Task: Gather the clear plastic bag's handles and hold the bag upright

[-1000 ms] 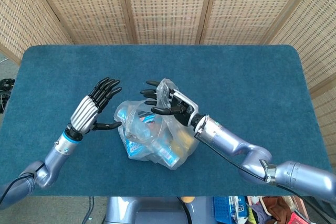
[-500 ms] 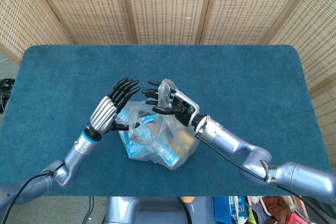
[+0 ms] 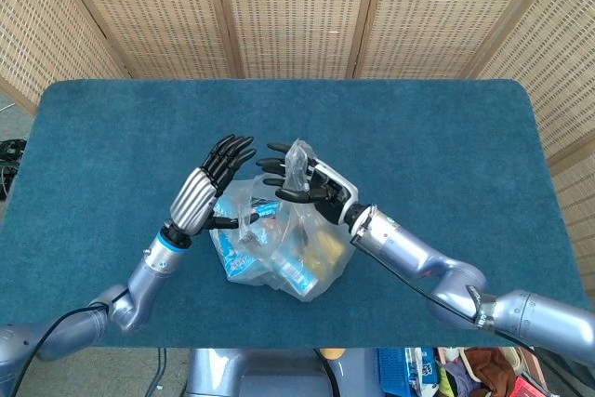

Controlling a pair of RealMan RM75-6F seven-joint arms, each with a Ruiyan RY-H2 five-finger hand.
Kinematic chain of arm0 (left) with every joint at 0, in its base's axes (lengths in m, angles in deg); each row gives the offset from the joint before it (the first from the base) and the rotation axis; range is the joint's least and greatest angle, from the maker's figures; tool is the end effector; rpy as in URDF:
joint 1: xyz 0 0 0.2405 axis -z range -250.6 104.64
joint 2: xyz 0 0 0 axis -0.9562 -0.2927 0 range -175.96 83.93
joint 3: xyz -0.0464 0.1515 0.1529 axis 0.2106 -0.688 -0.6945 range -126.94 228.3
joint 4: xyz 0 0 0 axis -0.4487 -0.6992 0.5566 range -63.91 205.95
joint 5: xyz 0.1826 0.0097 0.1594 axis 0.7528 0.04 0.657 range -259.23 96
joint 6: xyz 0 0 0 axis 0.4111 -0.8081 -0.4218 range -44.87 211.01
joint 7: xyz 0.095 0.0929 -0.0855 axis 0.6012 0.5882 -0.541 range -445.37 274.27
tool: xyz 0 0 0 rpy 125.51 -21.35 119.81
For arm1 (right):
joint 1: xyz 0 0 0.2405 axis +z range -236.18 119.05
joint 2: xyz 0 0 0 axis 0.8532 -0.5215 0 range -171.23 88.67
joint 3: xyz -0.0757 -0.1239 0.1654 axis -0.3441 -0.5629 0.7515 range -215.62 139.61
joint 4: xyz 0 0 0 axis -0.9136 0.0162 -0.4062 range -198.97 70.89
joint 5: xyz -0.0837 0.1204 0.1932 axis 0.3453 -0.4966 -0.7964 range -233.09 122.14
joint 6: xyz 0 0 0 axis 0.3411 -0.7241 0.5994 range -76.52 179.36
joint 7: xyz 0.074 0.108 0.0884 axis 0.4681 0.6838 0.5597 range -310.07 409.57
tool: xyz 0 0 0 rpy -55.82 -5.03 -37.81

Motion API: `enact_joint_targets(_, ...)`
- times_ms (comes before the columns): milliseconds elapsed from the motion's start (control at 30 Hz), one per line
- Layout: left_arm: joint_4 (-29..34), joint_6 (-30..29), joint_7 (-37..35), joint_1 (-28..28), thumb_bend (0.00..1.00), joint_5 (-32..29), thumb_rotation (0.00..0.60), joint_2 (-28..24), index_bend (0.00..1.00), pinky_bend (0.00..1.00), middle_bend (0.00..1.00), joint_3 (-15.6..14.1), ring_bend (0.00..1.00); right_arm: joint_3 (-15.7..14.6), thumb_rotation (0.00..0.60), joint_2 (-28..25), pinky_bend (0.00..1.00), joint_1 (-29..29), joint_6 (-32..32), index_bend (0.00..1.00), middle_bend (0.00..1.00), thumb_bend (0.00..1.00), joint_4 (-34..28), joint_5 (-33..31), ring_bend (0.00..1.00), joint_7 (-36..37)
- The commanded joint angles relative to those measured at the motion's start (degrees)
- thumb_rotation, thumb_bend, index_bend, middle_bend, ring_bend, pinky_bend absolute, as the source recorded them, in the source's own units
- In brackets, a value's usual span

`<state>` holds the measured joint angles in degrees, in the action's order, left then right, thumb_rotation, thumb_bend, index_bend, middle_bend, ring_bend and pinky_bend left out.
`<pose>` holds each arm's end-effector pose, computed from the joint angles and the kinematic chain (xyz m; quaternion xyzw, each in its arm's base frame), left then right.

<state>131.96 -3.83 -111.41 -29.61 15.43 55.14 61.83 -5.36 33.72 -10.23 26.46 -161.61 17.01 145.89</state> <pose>-0.0688 0.3372 -0.0131 -0.6072 -0.2842 -0.7058 0.2286 0.0239 -0.3662 0.0095 -0.2342 0.8437 -0.4458 0.1858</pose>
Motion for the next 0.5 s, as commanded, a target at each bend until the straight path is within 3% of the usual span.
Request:
enact_joint_targets(33, 0.54, 0.4, 0.19, 0.42, 0.32, -0.39, 0.6, 0.4, 0.0, 0.0, 0.0, 0.23, 0.0, 0.23, 0.6, -0.1, 0.15, -0.2, 0.14, 0.12, 0.26, 0.17, -0.11, 0.09, 0.14, 0.03)
enact_joint_targets(200, 1.85, 0.48, 0.79, 0.83, 0.44, -1.62, 0.6, 0.88, 0.0, 0.0, 0.0, 1.23, 0.0, 0.38, 0.6, -0.31, 0.14, -0.76, 0.77, 0.12, 0.26, 0.17, -0.07, 0.26, 0.14, 0.05)
enact_joint_targets(500, 5.11, 0.56, 1.6, 1.55, 0.45, -3.32, 0.6, -0.81, 0.0, 0.0, 0.0, 3.67, 0.0, 0.16, 0.6, -1.17, 0.15, -1.89, 1.89, 0.14, 0.28, 0.18, -1.42, 1.89, 0.16, 0.11)
